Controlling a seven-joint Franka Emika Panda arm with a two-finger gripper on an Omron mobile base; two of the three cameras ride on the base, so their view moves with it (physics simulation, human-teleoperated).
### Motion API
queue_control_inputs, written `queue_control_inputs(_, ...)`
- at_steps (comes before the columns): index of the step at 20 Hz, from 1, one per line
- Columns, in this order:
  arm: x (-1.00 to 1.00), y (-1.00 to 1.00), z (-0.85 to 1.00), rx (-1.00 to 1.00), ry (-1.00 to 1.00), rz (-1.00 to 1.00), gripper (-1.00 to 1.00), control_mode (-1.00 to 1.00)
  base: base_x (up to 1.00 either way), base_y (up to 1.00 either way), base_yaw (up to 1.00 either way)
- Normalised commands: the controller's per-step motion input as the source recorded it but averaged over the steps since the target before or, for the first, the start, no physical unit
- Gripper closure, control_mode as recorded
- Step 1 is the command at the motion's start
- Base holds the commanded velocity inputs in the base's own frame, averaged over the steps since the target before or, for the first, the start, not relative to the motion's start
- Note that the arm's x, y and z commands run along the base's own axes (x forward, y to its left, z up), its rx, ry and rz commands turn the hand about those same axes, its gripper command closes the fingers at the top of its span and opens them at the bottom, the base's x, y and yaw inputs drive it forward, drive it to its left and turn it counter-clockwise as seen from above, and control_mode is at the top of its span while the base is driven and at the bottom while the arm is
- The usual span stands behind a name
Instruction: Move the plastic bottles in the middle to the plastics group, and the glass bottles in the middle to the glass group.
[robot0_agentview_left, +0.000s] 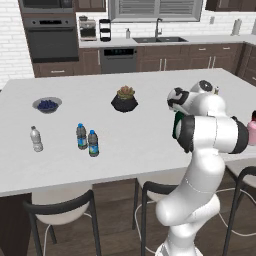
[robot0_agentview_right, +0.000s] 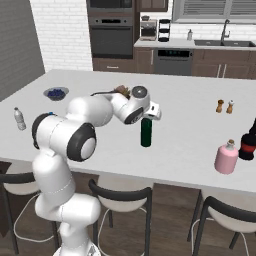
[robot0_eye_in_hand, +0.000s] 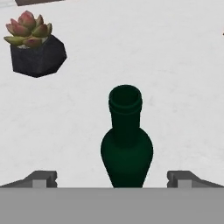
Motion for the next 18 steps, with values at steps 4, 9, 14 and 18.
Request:
queue_control_inputs(4, 0.26, -0.03, -0.29, -0.01, 0.1, 0.01, -1.0, -1.0, 0.0, 0.0, 0.0)
queue_control_inputs(9, 0.35, -0.1, -0.23, 0.0, 0.02, 0.01, -1.0, -1.0, 0.0, 0.0, 0.0)
queue_control_inputs(14, 0.27, -0.14, -0.18, -0.01, 0.01, 0.03, -1.0, -1.0, 0.0, 0.0, 0.0)
queue_control_inputs(18, 0.09, -0.1, -0.26, -0.01, 0.0, 0.03, -1.0, -1.0, 0.0, 0.0, 0.0)
